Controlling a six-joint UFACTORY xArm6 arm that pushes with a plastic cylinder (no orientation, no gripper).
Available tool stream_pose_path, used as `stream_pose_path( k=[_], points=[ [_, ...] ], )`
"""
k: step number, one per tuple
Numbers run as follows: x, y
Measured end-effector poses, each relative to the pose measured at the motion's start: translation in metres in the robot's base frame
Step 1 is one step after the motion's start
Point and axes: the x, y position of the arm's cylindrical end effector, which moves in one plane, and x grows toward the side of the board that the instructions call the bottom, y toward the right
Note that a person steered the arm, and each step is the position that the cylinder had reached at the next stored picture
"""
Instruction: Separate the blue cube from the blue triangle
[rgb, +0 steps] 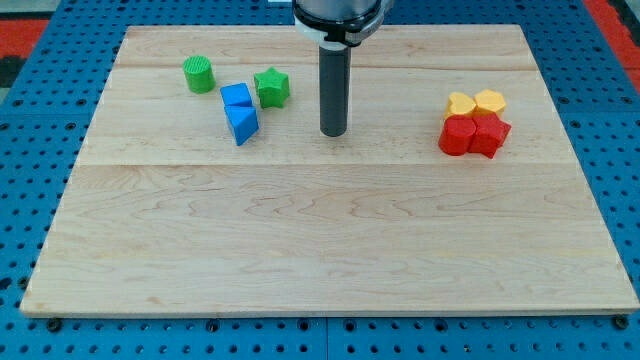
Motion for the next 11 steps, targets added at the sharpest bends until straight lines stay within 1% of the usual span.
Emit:
stream_pose_path(
  k=[2, 3, 4, 5, 6, 7, 8, 9, 10, 11],
  points=[
    [-0.004, 0.0],
    [-0.004, -0.026],
    [-0.005, -0.071],
    [-0.051, -0.046],
    [-0.101, -0.051],
    [-0.105, -0.103],
    [-0.058, -0.123],
    [-0.035, -0.146],
    [-0.022, -0.149],
    [-0.002, -0.101]
  ],
)
